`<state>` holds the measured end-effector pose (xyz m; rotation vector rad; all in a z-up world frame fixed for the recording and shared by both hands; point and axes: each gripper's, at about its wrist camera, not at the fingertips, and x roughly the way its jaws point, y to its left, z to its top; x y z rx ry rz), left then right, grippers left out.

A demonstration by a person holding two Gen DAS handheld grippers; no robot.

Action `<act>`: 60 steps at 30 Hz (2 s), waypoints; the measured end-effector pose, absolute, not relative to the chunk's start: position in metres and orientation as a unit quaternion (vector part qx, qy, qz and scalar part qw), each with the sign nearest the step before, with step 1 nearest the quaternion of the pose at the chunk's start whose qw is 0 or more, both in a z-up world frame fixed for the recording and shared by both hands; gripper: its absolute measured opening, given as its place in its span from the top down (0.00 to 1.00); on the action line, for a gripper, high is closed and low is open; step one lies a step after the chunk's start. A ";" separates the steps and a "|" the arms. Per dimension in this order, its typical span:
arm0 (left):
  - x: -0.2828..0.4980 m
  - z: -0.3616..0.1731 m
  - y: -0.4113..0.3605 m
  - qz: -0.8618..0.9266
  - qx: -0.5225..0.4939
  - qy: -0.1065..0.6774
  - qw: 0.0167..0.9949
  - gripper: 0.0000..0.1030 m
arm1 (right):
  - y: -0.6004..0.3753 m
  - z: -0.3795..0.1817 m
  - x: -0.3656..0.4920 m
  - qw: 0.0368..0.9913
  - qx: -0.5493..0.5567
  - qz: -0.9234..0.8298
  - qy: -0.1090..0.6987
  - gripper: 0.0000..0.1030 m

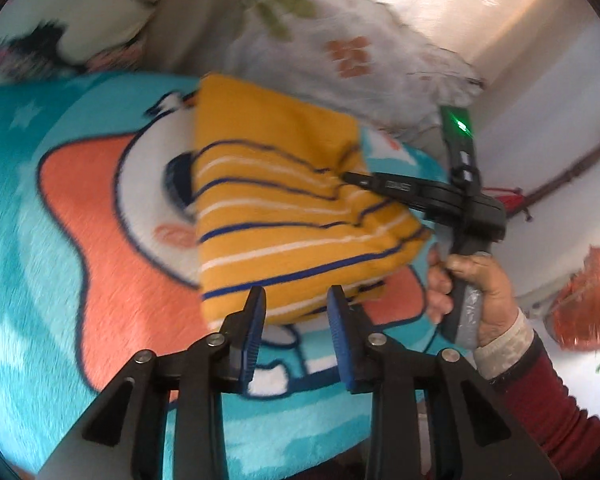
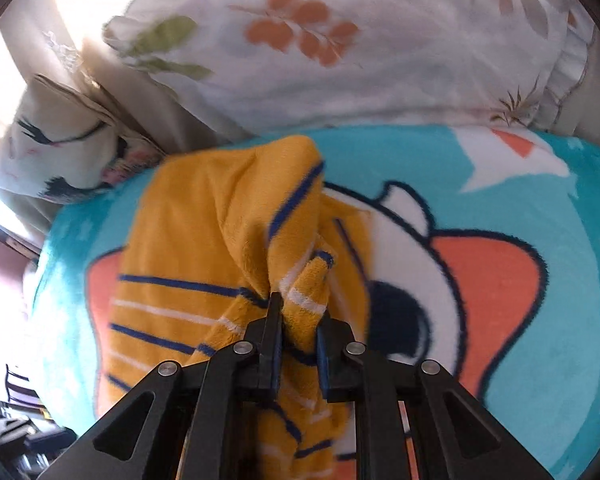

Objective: Fold small clothes

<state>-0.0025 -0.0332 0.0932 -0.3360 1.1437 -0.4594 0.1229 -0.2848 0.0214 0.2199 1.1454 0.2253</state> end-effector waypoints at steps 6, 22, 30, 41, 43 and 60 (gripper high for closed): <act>-0.006 0.089 -0.012 -0.165 -0.157 0.532 0.816 0.61 | -0.323 0.058 0.103 0.857 0.134 0.079 0.492 0.69; 0.056 0.060 -0.005 -0.144 -0.151 0.510 0.834 0.20 | -0.342 0.028 0.069 0.820 0.224 0.103 0.517 0.51; 0.107 -0.011 -0.032 -0.236 -0.221 0.574 0.752 0.16 | -0.317 -0.008 0.127 0.785 0.260 0.149 0.541 0.29; 0.102 0.052 -0.026 -0.187 -0.142 0.540 0.808 0.43 | -0.280 0.020 0.133 0.780 0.292 0.225 0.506 0.62; 0.102 0.039 -0.029 -0.144 -0.101 0.562 0.808 0.43 | -0.279 0.008 0.135 0.793 0.250 0.166 0.530 0.61; -0.023 0.111 0.018 -0.023 -0.082 0.432 0.898 0.26 | -0.258 0.021 0.055 0.817 0.173 0.146 0.530 0.58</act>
